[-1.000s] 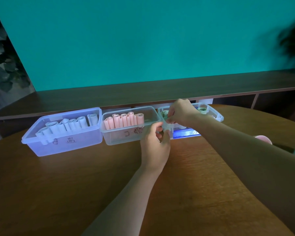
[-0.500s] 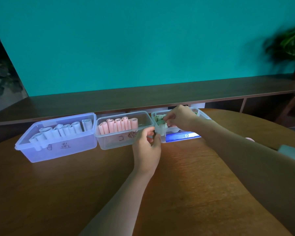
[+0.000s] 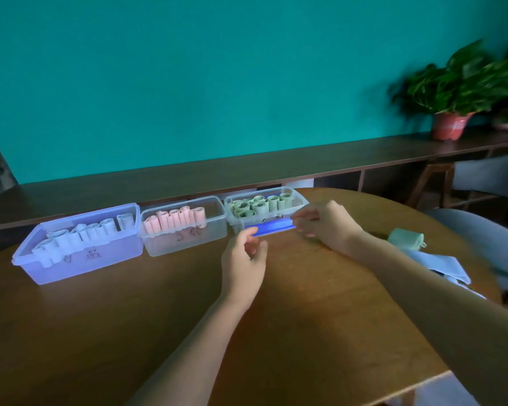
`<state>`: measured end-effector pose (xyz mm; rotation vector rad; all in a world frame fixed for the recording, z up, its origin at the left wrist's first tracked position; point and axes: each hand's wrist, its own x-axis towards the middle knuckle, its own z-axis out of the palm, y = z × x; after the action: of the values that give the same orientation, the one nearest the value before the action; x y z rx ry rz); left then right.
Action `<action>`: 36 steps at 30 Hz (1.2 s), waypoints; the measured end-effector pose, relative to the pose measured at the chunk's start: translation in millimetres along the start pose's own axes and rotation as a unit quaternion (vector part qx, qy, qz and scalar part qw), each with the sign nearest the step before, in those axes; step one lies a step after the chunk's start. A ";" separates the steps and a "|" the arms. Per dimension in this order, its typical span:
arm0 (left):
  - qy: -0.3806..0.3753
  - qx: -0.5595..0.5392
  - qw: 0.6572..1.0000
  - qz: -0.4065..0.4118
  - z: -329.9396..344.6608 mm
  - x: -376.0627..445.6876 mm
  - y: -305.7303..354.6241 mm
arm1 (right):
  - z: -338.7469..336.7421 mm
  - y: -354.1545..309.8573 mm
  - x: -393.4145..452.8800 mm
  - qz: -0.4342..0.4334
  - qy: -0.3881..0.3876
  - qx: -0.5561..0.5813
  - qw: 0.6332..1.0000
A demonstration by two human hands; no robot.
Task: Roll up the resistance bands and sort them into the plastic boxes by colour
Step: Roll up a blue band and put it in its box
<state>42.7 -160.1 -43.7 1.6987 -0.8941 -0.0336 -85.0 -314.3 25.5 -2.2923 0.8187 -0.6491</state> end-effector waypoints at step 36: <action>-0.262 -0.164 0.949 -0.064 127.7 -109.5 145.2 | -117.1 100.8 -191.0 0.029 0.125 0.082 0.988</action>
<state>-171.2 -209.9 -10.7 1.4467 -1.0928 -0.7133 -327.3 -290.2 -7.2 -2.0581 0.9073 -0.9562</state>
